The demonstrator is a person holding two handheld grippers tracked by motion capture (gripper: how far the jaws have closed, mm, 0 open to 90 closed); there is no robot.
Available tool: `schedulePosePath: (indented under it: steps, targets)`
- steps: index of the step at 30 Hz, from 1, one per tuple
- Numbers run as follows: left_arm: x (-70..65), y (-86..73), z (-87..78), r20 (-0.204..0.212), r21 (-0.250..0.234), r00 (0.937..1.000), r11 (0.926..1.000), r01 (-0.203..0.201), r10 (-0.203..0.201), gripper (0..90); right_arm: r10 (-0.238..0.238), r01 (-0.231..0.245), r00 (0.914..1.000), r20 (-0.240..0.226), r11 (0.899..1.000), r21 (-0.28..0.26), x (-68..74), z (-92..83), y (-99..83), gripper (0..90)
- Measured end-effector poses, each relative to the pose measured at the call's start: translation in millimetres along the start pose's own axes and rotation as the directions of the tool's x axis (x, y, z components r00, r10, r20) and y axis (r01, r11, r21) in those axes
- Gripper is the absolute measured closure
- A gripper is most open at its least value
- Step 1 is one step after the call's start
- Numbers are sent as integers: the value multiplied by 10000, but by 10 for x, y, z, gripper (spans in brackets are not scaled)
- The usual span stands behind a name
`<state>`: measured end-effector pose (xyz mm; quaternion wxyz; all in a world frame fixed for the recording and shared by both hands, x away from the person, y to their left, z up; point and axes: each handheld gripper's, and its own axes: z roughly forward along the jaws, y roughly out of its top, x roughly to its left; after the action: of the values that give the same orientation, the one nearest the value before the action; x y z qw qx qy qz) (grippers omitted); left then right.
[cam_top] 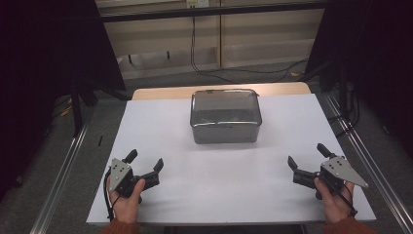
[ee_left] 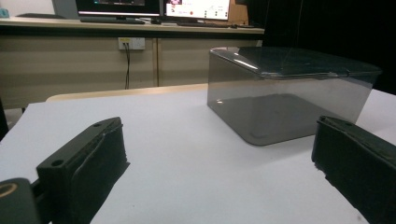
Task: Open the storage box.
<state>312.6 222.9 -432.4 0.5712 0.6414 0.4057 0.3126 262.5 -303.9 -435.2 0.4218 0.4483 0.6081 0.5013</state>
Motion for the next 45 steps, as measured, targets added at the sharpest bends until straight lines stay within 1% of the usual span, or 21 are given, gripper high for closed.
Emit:
schedulePosePath:
  steps: [6,8,11,12,15,16,17,19,20,23,27,28,30,31,33,34,37,38,41,42,45]
  targets:
    - [-1,-8,-3,72,-92,10000,10000,-29,30,28,-63,63,9999,-139,10000,18,20,8,-3,0]
    - [-3,-12,16,80,27,10000,10000,20,-20,29,-76,76,9997,-219,10000,-1,29,16,-4,0]
    - [-18,-13,27,57,62,10000,10000,-45,45,29,-30,31,9995,-311,10000,22,40,27,-11,0]
    - [-32,-10,29,54,59,10000,10000,-70,70,29,-16,21,9992,-407,9999,121,45,38,-15,0]
    - [-33,-14,30,137,46,9999,9999,-98,97,33,-127,132,9991,-394,9998,127,62,47,-15,0]
    - [-32,-14,29,160,135,9997,9997,-211,209,33,-89,94,9987,-499,9999,90,83,56,-7,0]
    - [-40,-11,29,75,139,9995,9995,-297,296,33,-91,93,9986,-524,9999,39,93,62,-2,0]
    - [-43,-9,30,112,111,9996,9996,-243,242,33,-139,139,9984,-544,9999,2,116,69,6,0]
    - [-43,-6,27,152,118,9997,9997,-200,198,33,-173,171,9973,-720,9998,-31,155,87,18,0]
    - [-50,-16,22,140,213,9997,9996,-180,177,33,-208,205,9958,-894,9998,-41,205,117,32,0]
    - [-48,-19,26,157,273,9998,9996,-86,81,33,-299,292,9960,-846,9995,-92,247,152,41,0]
    - [-44,-19,25,252,289,9995,9994,175,-182,34,-234,224,9954,-930,9997,-120,263,176,47,0]
    - [-51,-13,23,202,268,9996,9995,194,-199,33,-115,107,9944,-1051,9999,-85,279,193,50,0]
    - [-51,-8,22,204,258,9998,9997,39,-44,33,-81,72,9935,-1131,9999,-90,288,200,49,0]
    - [-54,-7,22,226,255,9997,9997,42,-47,34,6,-12,9924,-1227,10000,-49,308,207,52,0]
    - [-61,-9,23,284,274,9996,9996,73,-81,33,43,-50,9906,-1368,10000,-53,344,230,57,0]
    - [-75,-12,26,397,322,9992,9995,29,-42,33,16,-23,9881,-1539,10000,-44,389,265,67,0]
    - [-80,-11,29,421,339,9991,9994,-79,65,33,8,-14,9868,-1622,10000,-38,406,280,70,0]
    - [-87,-12,33,453,376,9989,9992,-136,119,34,208,-187,9836,-1793,9997,133,492,394,82,0]
    - [-88,-12,31,400,373,9991,9992,-128,113,34,224,-193,9819,-1882,9996,183,520,432,80,0]
    - [-88,-10,30,462,390,9989,9992,-132,114,34,260,-195,9752,-2200,9993,314,582,490,79,0]
